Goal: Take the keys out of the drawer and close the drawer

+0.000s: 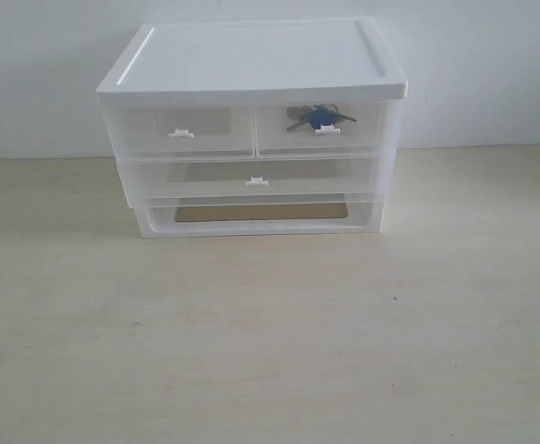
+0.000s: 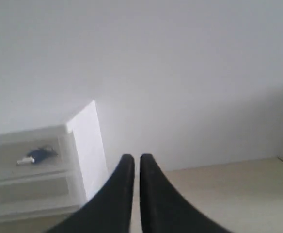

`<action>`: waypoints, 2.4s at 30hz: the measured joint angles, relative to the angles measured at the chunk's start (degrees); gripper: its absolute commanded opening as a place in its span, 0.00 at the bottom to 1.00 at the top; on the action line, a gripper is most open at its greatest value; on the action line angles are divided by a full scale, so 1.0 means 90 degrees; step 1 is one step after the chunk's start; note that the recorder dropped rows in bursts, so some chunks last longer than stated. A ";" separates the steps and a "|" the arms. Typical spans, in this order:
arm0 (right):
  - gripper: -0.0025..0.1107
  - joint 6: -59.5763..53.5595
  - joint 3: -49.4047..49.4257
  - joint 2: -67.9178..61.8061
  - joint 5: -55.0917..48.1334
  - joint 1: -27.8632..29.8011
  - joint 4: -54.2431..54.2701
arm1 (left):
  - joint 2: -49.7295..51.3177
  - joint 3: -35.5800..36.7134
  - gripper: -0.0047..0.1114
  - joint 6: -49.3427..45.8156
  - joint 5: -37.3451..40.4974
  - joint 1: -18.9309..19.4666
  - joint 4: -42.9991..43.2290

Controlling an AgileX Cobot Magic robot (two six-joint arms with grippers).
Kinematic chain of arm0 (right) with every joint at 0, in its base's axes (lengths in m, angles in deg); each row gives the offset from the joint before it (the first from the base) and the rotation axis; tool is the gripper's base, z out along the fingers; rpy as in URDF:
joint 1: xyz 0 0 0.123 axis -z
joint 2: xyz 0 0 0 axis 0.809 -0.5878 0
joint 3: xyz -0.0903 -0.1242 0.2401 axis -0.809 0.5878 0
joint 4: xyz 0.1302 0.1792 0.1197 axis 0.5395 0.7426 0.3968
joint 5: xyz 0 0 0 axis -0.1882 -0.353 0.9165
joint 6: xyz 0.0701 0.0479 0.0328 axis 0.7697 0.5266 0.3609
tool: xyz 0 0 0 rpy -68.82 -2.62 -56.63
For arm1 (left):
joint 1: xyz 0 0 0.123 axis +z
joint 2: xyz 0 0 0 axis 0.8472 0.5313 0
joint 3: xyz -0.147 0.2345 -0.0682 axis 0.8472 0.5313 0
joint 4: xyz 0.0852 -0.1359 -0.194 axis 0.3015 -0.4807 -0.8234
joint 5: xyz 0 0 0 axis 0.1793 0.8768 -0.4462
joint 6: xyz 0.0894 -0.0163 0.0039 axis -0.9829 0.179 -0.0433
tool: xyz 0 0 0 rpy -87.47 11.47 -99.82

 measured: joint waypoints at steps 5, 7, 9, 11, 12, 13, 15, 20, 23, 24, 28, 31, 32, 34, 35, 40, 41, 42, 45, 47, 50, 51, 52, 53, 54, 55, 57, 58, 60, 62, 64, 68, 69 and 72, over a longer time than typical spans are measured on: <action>0.05 0.0971 -0.0096 0.0005 0.0630 0.0000 0.0020 | 0.0000 -0.0230 0.08 0.1198 -0.0177 0.0000 0.0095; 0.05 0.1083 -0.0450 0.0014 0.0532 0.0000 -0.0001 | 0.0142 -0.0613 0.08 0.1805 -0.0197 0.0000 0.0655; 0.05 0.1116 -0.0851 -0.0108 0.0534 0.0000 -0.0030 | 0.0575 -0.1135 0.08 0.2756 -0.0426 -0.0113 0.1507; 0.05 0.1116 -0.1129 -0.0318 0.0534 0.0000 -0.0042 | 0.0988 -0.1479 0.08 0.3581 -0.0794 -0.0236 0.2239; 0.05 0.1116 -0.1296 -0.0470 0.0534 0.0000 -0.0057 | 0.1225 -0.1613 0.08 0.3881 -0.0977 -0.0271 0.2565; 0.05 0.1116 -0.1433 -0.0645 0.0534 0.0000 -0.0071 | 0.1485 -0.1820 0.08 0.4213 -0.1209 -0.0317 0.3055; 0.05 0.1127 -0.1802 -0.1063 0.0552 0.0000 -0.0178 | 0.1937 -0.2140 0.08 0.4776 -0.1597 -0.0344 0.3680; 0.05 0.1127 -0.2611 -0.2322 0.0500 0.0000 -0.0456 | 0.3666 -0.2830 0.08 0.5303 -0.2586 -0.0344 0.5194; 0.05 0.1275 -0.2919 -0.3279 0.0472 0.0000 -0.0846 | 0.4883 -0.3066 0.08 0.5292 -0.3259 -0.0344 0.5683; 0.05 0.1388 -0.2995 -0.3608 0.0473 0.0000 -0.1029 | 0.5223 -0.3148 0.08 0.5233 -0.3413 -0.0344 0.5764; 0.05 0.2062 -0.3180 -0.4853 0.0552 -0.0225 -0.1897 | 0.6904 -0.3512 0.09 0.4763 -0.3828 -0.0344 0.5907; 0.05 0.2361 -0.3399 -0.5845 0.0635 -0.0697 -0.2448 | 0.8060 -0.3853 0.17 0.4481 -0.3886 -0.0344 0.5935; 0.05 0.2411 -0.3480 -0.6101 0.0647 -0.0845 -0.2598 | 0.8397 -0.3983 0.21 0.4429 -0.3898 -0.0344 0.5935; 0.05 0.2460 -0.3732 -0.6710 0.0662 -0.1178 -0.2880 | 0.9001 -0.4249 0.31 0.4194 -0.3898 -0.0344 0.5935; 0.05 0.2460 -0.3852 -0.6941 0.0662 -0.1358 -0.3024 | 0.9170 -0.4349 0.36 0.4027 -0.3915 -0.0344 0.5935; 0.13 0.2432 -0.4647 -0.8167 0.0431 -0.2073 -0.3938 | 1.0342 -0.4710 0.46 0.2187 -0.3968 -0.0344 0.5952; 0.19 0.2416 -0.4754 -0.8286 0.0412 -0.2136 -0.4169 | 1.0544 -0.4735 0.46 0.1730 -0.4064 -0.0344 0.5952; 0.27 0.2361 -0.4895 -0.8533 0.0380 -0.2267 -0.4401 | 1.0699 -0.4746 0.46 0.1120 -0.4227 -0.0344 0.5952; 0.45 0.2091 -0.5165 -0.8913 0.0244 -0.2495 -0.5040 | 1.1236 -0.4750 0.46 -0.0510 -0.4880 -0.0344 0.5879; 0.44 0.1830 -0.5268 -0.9081 0.0163 -0.2599 -0.5240 | 1.1534 -0.4750 0.46 -0.1427 -0.5420 -0.0344 0.5694; 0.38 0.0814 -0.5420 -0.9252 0.0135 -0.2649 -0.5399 | 1.1935 -0.4760 0.46 -0.2352 -0.6455 -0.0344 0.5370; 0.38 0.0300 -0.5455 -0.9319 0.0148 -0.2651 -0.5424 | 1.2046 -0.4774 0.46 -0.2576 -0.6667 -0.0344 0.5284; 0.38 -0.0205 -0.5488 -0.9346 0.0148 -0.2662 -0.5422 | 1.2141 -0.4787 0.46 -0.2721 -0.6800 -0.0344 0.5212; 0.38 -0.0617 -0.5514 -0.9434 0.0148 -0.2660 -0.5422 | 1.2221 -0.4801 0.46 -0.2852 -0.6887 -0.0344 0.5134; 0.38 -0.0896 -0.5567 -0.9506 0.0148 -0.2660 -0.5422 | 1.2277 -0.4818 0.46 -0.2923 -0.6909 -0.0344 0.5080; 0.38 -0.1052 -0.5616 -0.9568 0.0148 -0.2660 -0.5422 | 1.2351 -0.4859 0.46 -0.2994 -0.6936 -0.0344 0.5002; 0.38 -0.1294 -0.5778 -0.9720 0.0148 -0.2660 -0.5438 | 1.2410 -0.4905 0.46 -0.3037 -0.6958 -0.0344 0.4879; 0.38 -0.1389 -0.5857 -0.9800 0.0148 -0.2660 -0.5438 | 1.2435 -0.4905 0.46 -0.3051 -0.6968 -0.0344 0.4816; 0.38 -0.1621 -0.6080 -0.9960 0.0130 -0.2660 -0.5438 | 1.2433 -0.4918 0.46 -0.3064 -0.6999 -0.0344 0.4772; 0.38 -0.1869 -0.6262 -1.0129 0.0117 -0.2660 -0.5438 | 1.2433 -0.4929 0.46 -0.3064 -0.7008 -0.0344 0.4749; 0.38 -0.2135 -0.6364 -1.0298 0.0102 -0.2660 -0.5441 | 1.2433 -0.4929 0.46 -0.3064 -0.7008 -0.0344 0.4749; 0.38 -0.2440 -0.6527 -1.0588 0.0029 -0.2660 -0.5453 | 1.2433 -0.4929 0.46 -0.3064 -0.7008 -0.0344 0.4723; 0.38 -0.2509 -0.6579 -1.0653 0.0001 -0.2660 -0.5453 | 1.2433 -0.4929 0.46 -0.3064 -0.7008 -0.0344 0.4719; 0.38 -0.2637 -0.6789 -1.0827 -0.0044 -0.2660 -0.5453 | 1.2433 -0.4929 0.46 -0.3064 -0.7008 -0.0344 0.4704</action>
